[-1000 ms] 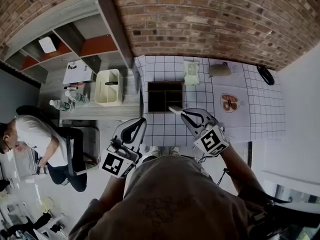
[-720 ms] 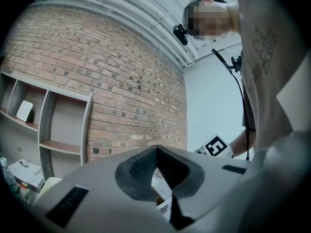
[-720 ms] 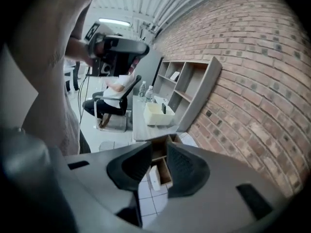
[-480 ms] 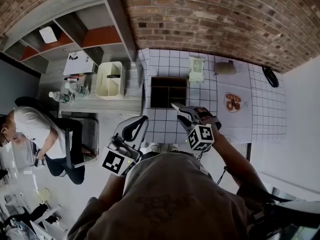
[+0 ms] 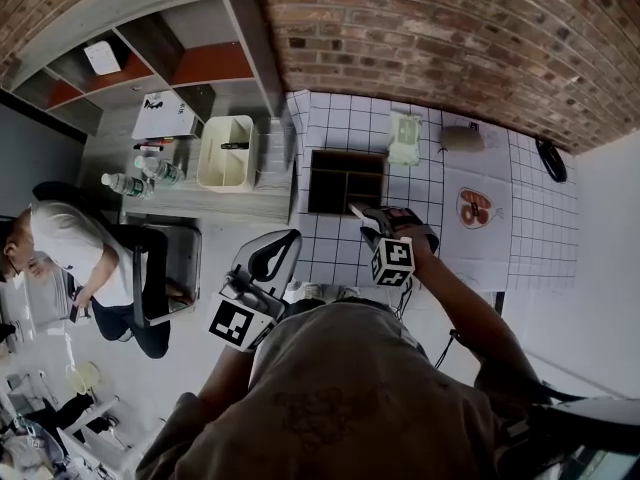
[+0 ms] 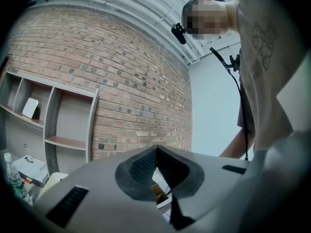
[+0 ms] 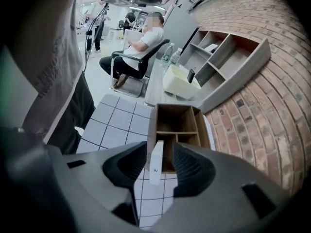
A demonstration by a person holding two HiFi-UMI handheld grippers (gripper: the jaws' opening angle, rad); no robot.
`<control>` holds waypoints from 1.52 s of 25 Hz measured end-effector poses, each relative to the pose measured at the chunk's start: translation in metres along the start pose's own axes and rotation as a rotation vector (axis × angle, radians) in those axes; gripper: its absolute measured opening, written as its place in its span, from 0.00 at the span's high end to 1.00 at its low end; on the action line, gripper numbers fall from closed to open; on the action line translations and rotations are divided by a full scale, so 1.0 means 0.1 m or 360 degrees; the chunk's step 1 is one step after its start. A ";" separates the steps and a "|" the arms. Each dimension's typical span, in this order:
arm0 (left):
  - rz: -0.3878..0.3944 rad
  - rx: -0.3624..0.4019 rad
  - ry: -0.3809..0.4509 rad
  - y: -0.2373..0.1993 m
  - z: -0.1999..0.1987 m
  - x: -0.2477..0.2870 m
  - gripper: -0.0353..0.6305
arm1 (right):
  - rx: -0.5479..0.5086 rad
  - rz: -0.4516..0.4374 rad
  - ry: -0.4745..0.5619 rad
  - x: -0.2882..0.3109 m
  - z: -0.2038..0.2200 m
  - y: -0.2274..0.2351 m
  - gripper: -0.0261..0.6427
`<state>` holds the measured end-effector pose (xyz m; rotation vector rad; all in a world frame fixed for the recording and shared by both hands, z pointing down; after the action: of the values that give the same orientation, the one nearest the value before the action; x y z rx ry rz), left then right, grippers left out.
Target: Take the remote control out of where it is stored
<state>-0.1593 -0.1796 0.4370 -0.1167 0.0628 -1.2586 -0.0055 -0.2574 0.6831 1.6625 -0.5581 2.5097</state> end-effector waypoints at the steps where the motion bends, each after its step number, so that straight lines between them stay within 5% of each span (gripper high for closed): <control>1: -0.0003 0.0000 -0.0002 -0.01 0.00 0.01 0.94 | 0.0006 -0.0012 -0.0018 0.05 0.03 0.01 0.74; 24: -0.0024 -0.0019 -0.0049 0.04 0.13 0.01 0.94 | -0.0042 -0.0001 -0.0272 0.49 0.20 0.15 0.75; 28: -0.0027 -0.0024 -0.0048 0.06 0.14 0.00 0.94 | -0.0045 -0.0023 -0.0329 0.49 0.24 0.13 0.82; 38: -0.0031 -0.0034 -0.0044 0.08 0.16 -0.05 0.94 | -0.0075 -0.0093 -0.0396 0.52 0.23 0.14 0.83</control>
<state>-0.1513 -0.1713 0.4517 -0.1532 0.0512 -1.2760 -0.0104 -0.2848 0.7343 1.9566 -0.5740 2.2469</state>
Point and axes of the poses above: the fingertips, and each gripper's own axes: x forward along the fingers, y to its right, z out of its underside, the point moved 4 cm from there along -x, backward along the fingers, and after that the axes turned 11 degrees about -z, right-handed, at the moved point
